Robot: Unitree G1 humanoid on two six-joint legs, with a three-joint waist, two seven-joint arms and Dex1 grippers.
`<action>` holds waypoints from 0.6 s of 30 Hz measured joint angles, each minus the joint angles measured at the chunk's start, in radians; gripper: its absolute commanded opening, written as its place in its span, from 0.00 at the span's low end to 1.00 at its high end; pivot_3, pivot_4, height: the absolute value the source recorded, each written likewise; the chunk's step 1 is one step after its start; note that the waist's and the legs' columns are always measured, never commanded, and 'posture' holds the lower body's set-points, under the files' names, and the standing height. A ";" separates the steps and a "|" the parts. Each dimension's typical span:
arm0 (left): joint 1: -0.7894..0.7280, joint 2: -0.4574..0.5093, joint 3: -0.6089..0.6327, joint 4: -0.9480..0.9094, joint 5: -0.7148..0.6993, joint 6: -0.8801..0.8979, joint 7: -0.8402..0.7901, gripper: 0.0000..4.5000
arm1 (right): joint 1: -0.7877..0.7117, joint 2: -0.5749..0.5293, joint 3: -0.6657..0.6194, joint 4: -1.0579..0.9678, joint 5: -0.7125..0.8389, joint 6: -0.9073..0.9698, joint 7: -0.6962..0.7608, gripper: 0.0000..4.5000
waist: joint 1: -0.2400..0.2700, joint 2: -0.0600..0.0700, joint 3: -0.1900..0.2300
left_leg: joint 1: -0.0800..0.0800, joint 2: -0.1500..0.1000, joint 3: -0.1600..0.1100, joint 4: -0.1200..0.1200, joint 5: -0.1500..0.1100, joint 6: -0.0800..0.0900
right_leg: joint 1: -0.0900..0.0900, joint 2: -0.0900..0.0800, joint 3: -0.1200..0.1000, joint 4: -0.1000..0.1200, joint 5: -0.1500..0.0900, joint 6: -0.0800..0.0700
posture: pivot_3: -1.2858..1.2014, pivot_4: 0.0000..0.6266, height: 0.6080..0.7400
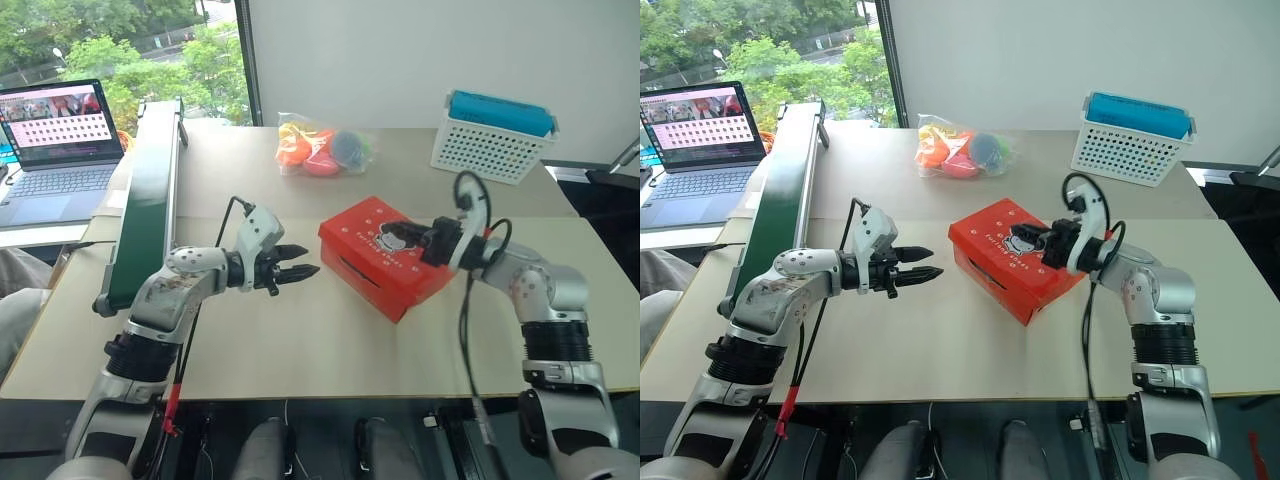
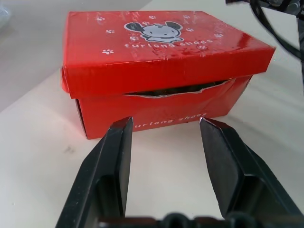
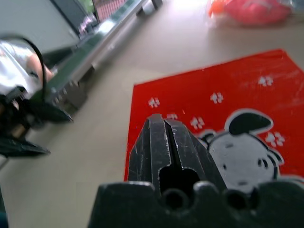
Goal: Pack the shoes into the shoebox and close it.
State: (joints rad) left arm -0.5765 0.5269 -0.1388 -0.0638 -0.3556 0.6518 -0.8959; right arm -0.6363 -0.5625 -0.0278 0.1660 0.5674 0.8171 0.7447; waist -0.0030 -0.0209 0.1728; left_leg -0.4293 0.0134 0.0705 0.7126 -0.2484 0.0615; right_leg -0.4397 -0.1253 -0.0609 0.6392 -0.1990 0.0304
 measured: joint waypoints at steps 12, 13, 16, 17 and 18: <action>0.008 0.000 0.002 -0.006 0.000 0.000 0.009 0.53 | -0.098 0.051 0.127 0.108 -0.193 0.011 -0.086 0.01 | -0.009 -0.001 -0.001 | 0.004 0.001 0.000 0.000 0.001 -0.001 | 0.003 0.001 0.000 0.002 0.000 0.000 | 0.52 0.24 0.69; 0.010 0.000 0.002 -0.007 0.000 0.001 0.011 0.53 | -0.115 0.059 0.153 0.136 -0.222 0.007 -0.095 0.01 | -0.009 -0.003 -0.002 | 0.006 0.001 0.000 0.000 0.001 -0.001 | 0.005 0.001 0.000 0.002 0.000 0.000 | 0.52 0.24 0.69; 0.019 0.000 0.003 -0.012 0.000 0.001 0.015 0.53 | -0.126 0.063 0.213 0.146 -0.293 -0.009 -0.103 0.01 | -0.009 -0.008 -0.007 | 0.015 0.002 -0.002 0.000 0.000 -0.001 | 0.015 0.001 -0.003 -0.001 -0.003 0.002 | 0.52 0.24 0.69; 0.024 0.000 0.003 -0.014 0.000 0.001 0.018 0.53 | -0.127 0.068 0.214 0.142 -0.305 -0.009 -0.108 0.01 | -0.009 -0.008 -0.008 | 0.018 0.002 -0.003 -0.001 0.000 -0.002 | 0.017 0.001 -0.004 -0.003 -0.006 0.005 | 0.52 0.24 0.69; 0.029 0.000 0.004 -0.017 0.000 0.001 0.021 0.53 | -0.124 0.073 0.213 0.132 -0.312 -0.007 -0.112 0.01 | -0.009 -0.008 -0.009 | 0.019 0.002 -0.004 -0.002 0.000 -0.002 | 0.017 0.001 -0.004 -0.005 -0.007 0.005 | 0.52 0.24 0.69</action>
State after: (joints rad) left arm -0.5472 0.5270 -0.1344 -0.0812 -0.3560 0.6525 -0.8749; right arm -0.7604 -0.4898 0.1856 0.2985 0.2557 0.8100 0.6322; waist -0.0120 -0.0290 0.1642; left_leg -0.4106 0.0159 0.0664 0.7110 -0.2485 0.0598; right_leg -0.4232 -0.1241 -0.0653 0.6343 -0.2057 0.0355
